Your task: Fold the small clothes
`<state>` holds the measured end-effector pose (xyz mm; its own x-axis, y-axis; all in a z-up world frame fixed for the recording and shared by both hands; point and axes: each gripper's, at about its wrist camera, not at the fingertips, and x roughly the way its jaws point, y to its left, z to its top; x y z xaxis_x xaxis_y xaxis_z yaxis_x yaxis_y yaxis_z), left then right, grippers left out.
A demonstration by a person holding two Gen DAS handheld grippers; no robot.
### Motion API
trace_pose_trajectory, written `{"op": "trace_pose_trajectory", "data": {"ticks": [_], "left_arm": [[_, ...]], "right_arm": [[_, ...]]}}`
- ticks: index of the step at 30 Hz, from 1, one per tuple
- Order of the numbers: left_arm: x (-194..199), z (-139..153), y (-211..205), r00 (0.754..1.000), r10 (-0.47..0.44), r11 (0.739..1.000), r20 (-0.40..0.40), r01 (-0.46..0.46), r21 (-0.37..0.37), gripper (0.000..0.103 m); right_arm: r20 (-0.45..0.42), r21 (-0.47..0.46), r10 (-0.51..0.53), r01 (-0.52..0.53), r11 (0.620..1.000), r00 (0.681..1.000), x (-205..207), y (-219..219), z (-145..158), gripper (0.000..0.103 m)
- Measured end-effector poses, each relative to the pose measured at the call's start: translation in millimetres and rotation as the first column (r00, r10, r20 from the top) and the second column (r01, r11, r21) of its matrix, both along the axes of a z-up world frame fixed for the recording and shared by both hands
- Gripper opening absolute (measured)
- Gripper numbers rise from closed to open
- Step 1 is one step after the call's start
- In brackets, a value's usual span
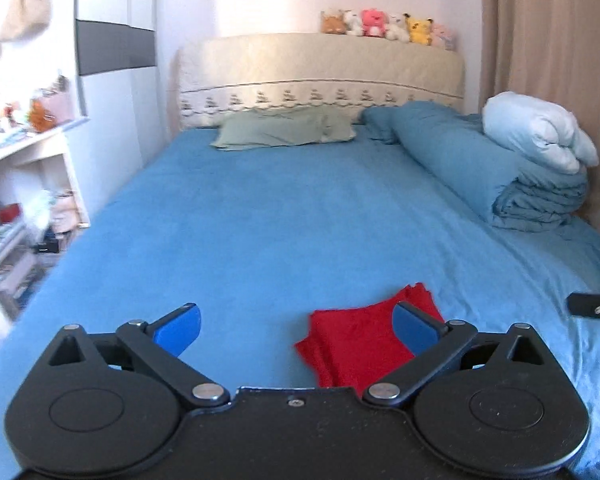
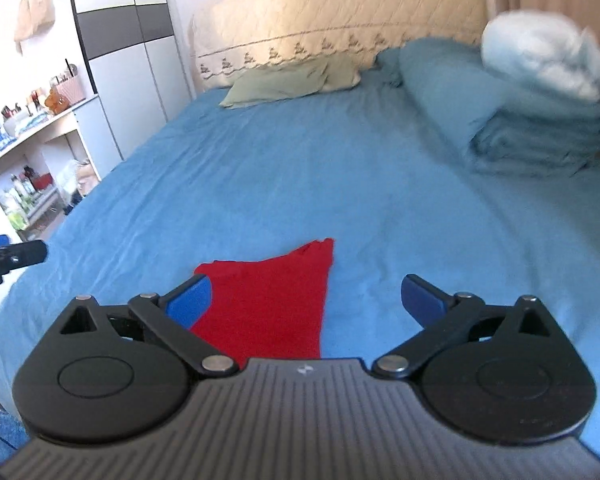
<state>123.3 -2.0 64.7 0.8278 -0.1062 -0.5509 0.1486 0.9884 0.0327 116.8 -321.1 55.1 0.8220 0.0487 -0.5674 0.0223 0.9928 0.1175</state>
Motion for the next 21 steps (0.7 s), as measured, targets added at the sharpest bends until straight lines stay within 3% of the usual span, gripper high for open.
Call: {"op": "trace_pose_trajectory", "data": {"ticks": [4, 8, 14, 21], "left_arm": [[-44.1, 8.8, 4.5, 0.998, 0.054, 0.998, -0.034, -0.053, 0.022, 0.103], [-83.4, 2.4, 13.1, 0.994, 0.091, 0.996, -0.064, -0.091, 0.011, 0.103], [-124.0, -10.9, 16.7, 0.994, 0.085, 0.996, -0.07, -0.083, 0.031, 0.103], [-131.1, -29.4, 12.1, 0.992, 0.052, 0.998, -0.119, -0.047, 0.046, 0.103]], "right_arm": [[-0.018, -0.071, -0.023, 0.022, 0.997, 1.0, -49.2, 19.6, 29.3, 0.103], [-0.037, -0.108, -0.039, 0.035, 0.994, 0.999, -96.0, 35.5, 36.4, 0.103], [-0.089, -0.128, -0.067, 0.055, 0.99, 0.994, -142.8, 52.7, 19.4, 0.103], [-0.145, -0.148, -0.075, 0.054, 0.987, 0.987, -158.6, 61.9, -5.8, 0.103]]}}
